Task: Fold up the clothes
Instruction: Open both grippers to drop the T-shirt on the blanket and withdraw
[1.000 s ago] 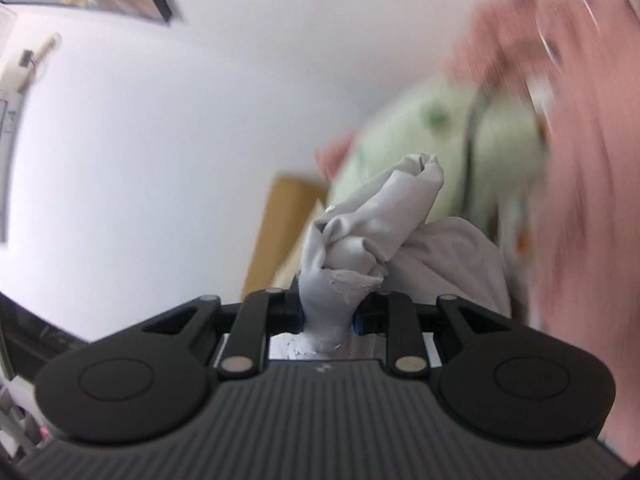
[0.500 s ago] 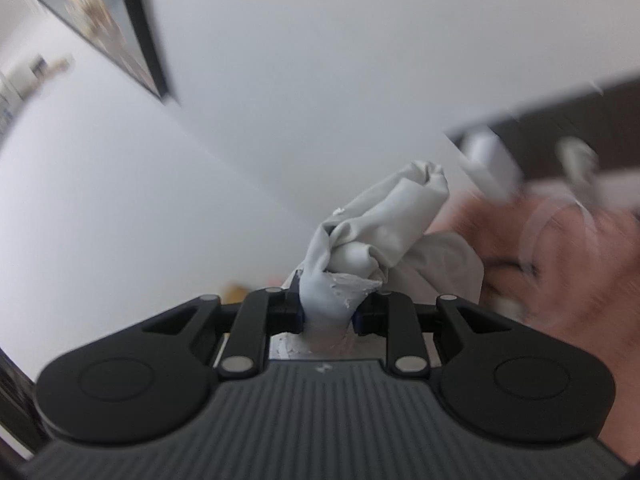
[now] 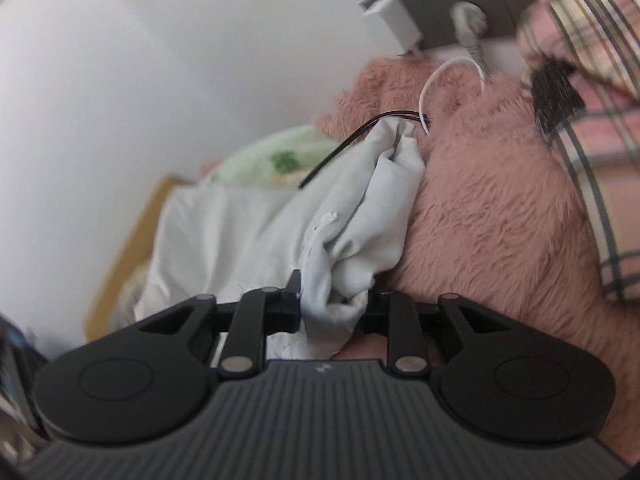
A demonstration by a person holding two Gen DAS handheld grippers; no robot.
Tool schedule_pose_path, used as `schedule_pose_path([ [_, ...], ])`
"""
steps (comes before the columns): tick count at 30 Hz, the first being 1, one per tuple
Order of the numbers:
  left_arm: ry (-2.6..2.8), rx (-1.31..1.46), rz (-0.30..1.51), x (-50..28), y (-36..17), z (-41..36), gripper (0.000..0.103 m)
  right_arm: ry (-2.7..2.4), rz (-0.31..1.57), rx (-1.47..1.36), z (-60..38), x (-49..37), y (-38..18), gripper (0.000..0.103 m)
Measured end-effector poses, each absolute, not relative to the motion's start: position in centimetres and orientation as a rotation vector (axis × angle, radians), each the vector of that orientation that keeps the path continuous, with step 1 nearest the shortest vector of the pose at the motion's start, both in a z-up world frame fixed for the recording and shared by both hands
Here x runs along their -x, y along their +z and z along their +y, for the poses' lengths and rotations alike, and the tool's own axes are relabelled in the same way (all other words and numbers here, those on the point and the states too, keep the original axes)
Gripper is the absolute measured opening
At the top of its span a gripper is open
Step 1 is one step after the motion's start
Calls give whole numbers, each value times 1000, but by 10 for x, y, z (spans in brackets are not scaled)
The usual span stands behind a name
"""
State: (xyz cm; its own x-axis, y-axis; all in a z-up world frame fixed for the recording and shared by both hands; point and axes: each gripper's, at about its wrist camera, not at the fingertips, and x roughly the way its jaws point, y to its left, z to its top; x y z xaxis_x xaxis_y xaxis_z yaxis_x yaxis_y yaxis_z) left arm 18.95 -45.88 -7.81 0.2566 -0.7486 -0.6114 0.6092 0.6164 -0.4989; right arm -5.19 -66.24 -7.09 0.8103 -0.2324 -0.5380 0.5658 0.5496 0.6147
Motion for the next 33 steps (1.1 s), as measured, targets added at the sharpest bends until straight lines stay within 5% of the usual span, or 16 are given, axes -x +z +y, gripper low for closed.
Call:
schedule_pose_path([
  [4, -913, 91, 862, -167, -48, -445, 71, -494, 479, -813, -647, 58, -46, 76],
  [6, -906, 50, 828, -156, -33, -438, 85, -493, 475, -747, -634, 64, -26, 85],
  [11, -896, 26, 687, -113, 40, -412, 99, -475, 442, -636, -608, 80, 27, 84],
  [20, -881, -36, 492, -23, 129, -360, 102, -471, 347, -470, -551, 128, 95, 84],
  [33, -857, -25, 320, 74, 150, -270, 103, -420, 216, -331, -449, 204, 125, 84],
])
